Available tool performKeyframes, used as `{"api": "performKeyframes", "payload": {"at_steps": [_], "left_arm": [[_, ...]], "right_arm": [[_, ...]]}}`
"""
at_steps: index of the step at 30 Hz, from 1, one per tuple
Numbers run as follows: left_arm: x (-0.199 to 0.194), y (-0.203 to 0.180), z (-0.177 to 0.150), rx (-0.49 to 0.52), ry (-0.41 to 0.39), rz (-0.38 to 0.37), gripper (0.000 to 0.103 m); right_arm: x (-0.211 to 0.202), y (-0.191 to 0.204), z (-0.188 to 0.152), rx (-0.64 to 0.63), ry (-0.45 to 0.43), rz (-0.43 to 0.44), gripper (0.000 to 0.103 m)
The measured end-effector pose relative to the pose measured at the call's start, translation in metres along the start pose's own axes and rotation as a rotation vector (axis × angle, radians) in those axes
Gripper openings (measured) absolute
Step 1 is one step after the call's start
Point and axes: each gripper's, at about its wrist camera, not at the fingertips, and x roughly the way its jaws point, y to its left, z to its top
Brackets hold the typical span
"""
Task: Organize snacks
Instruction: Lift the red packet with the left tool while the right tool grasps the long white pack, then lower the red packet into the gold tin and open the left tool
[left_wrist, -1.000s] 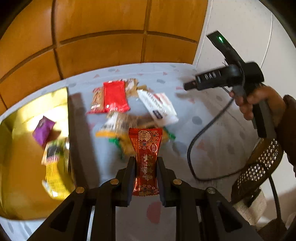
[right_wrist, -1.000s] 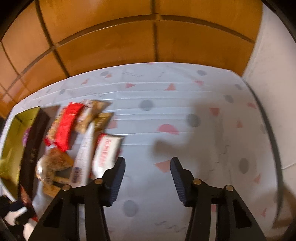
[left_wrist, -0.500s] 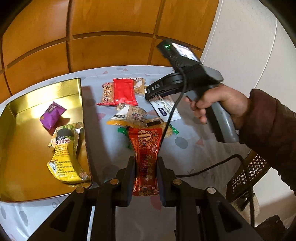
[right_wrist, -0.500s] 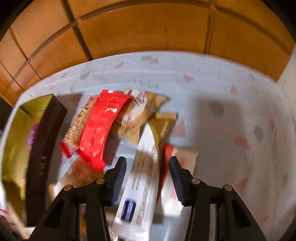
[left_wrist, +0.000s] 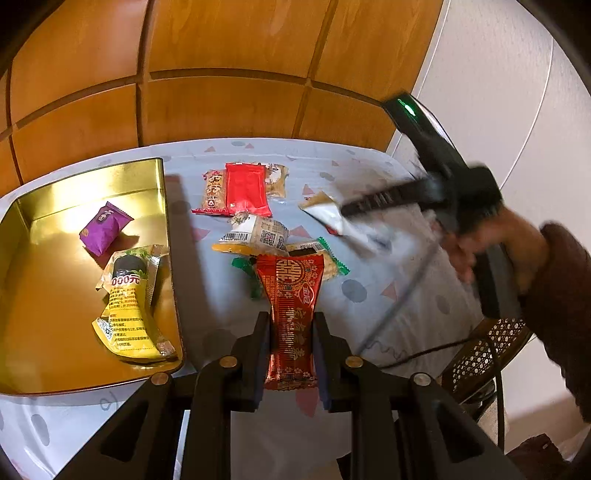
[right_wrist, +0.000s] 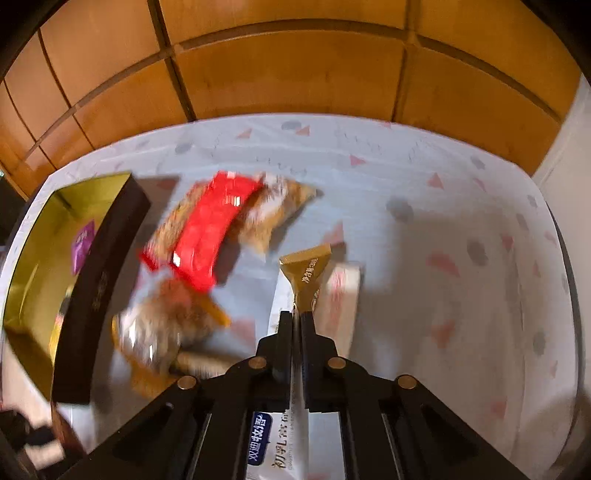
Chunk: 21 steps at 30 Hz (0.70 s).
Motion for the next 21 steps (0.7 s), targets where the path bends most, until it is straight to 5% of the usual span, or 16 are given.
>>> {"api": "performKeyframes", "payload": {"at_steps": [11, 14, 16, 21], "left_arm": [[-0.017, -0.002, -0.003, -0.004, -0.031, 0.001, 0.022], [-0.02, -0.002, -0.002, -0.01, -0.036, -0.004, 0.022], [-0.024, 0.0, 0.0, -0.019, -0.042, -0.005, 0.022], [-0.039, 0.029, 0.018, -0.115, -0.074, -0.001, 0.022]], "right_arm": [[-0.009, -0.015, -0.073, 0.102, 0.064, 0.049, 0.008], [-0.011, -0.014, -0.078, 0.114, 0.053, 0.059, 0.022], [-0.008, -0.01, -0.078, 0.118, 0.04, 0.052, 0.041], [0.005, 0.01, -0.083, 0.021, 0.023, -0.045, 0.042]]}}
